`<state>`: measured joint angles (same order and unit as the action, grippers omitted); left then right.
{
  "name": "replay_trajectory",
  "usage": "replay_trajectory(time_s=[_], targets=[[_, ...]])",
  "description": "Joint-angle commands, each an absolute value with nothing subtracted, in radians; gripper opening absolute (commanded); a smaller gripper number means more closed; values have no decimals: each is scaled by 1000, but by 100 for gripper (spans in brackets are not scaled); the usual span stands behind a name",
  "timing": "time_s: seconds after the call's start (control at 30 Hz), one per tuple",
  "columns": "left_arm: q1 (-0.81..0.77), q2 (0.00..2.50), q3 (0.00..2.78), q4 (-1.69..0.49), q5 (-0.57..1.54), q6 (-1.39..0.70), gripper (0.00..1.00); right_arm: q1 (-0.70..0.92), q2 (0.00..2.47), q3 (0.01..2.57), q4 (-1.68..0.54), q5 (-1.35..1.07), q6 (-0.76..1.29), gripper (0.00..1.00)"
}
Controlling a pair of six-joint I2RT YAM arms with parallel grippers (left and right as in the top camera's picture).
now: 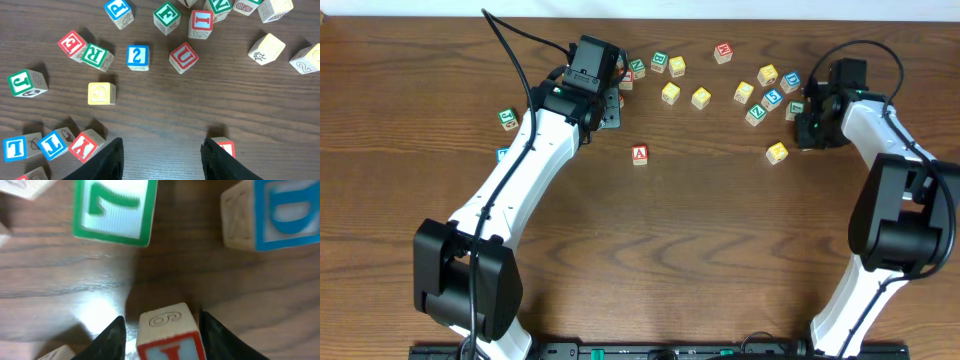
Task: Spell out AI2
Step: 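Reach the right gripper to the red I block and grasp it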
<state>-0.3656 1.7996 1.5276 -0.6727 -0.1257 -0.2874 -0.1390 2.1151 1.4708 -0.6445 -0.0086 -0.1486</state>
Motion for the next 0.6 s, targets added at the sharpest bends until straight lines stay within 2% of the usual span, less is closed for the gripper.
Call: replay_trajectory(time_s=[0.0, 0.1, 0.23, 0.43, 0.57], targets=[[-364, 1811, 1547, -672, -120, -289, 49, -143, 2136, 1484, -641, -19, -162, 39], [-364, 1811, 1547, -671, -120, -289, 49, -143, 2136, 1485, -640, -19, -153, 34], [-364, 1811, 1547, -670, -120, -289, 49, -143, 2136, 1485, -639, -18, -150, 18], [-364, 1811, 1547, -667, -120, -289, 50, -143, 2128, 1504, -654, -19, -135, 17], [-364, 1811, 1547, -660, -120, -289, 50, -142, 2098, 1525, -674, -22, -120, 21]])
